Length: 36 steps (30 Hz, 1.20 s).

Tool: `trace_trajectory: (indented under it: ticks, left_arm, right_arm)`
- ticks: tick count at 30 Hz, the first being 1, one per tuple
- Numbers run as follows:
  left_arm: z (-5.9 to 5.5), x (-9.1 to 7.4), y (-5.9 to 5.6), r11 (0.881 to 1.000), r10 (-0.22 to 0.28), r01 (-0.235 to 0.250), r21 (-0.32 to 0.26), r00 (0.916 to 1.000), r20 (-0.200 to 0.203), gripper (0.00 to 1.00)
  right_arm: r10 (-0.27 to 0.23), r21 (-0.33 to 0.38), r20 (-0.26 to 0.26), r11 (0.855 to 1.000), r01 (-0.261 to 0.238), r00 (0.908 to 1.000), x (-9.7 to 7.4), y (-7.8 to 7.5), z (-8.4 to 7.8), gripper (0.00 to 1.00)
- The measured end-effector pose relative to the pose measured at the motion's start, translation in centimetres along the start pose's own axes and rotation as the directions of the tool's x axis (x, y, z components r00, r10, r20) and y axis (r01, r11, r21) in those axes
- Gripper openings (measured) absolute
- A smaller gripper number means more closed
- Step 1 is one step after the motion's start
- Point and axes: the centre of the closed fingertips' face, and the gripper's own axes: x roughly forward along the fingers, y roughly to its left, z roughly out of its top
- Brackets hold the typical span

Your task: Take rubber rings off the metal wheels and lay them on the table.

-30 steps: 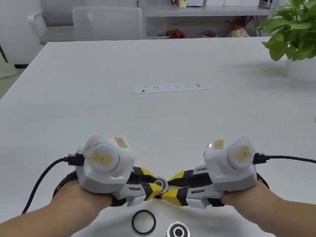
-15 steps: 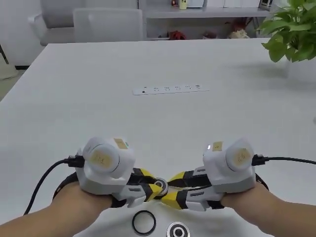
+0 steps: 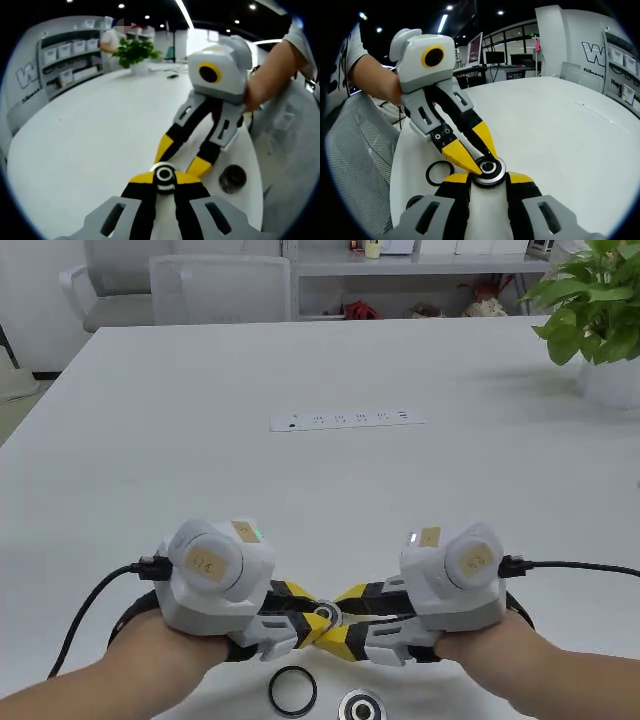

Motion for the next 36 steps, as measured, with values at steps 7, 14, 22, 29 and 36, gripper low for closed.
trace_trajectory:
  ticks: [7, 14, 22, 29, 36]
  left_arm:
    - [0.0, 0.0, -0.1, 1.0, 0.001, -0.001, -0.005, 1.0, -0.002, 0.13]
    - [0.0, 0.0, -0.2, 1.0, -0.004, 0.004, -0.002, 1.0, -0.002, 0.13]
    - [0.0, -0.1, -0.3, 1.0, -0.005, 0.005, -0.002, 1.0, 0.001, 0.13]
    - [-0.1, 0.0, -0.2, 1.0, -0.006, 0.006, -0.003, 1.0, 0.004, 0.13]
    - [-0.1, 0.0, -0.2, 1.0, -0.005, 0.005, -0.007, 1.0, 0.005, 0.13]
  right_arm:
    - [-0.002, -0.023, -0.011, 1.0, 0.001, 0.9999, -0.4, 0.1, -0.2, 0.23]
    - [-0.001, -0.027, -0.016, 1.0, 0.001, 0.9999, -0.5, 0.2, -0.3, 0.23]
    - [-0.001, -0.01, -0.019, 1.0, 0.001, 0.9998, -0.8, 0.2, -0.5, 0.21]
    - [0.004, -0.002, -0.022, 1.0, -0.004, 0.9998, -0.9, 0.2, -0.5, 0.2]
    - [0.01, 0.013, -0.023, 1.0, -0.009, 0.9997, -1.2, 0.2, -0.7, 0.17]
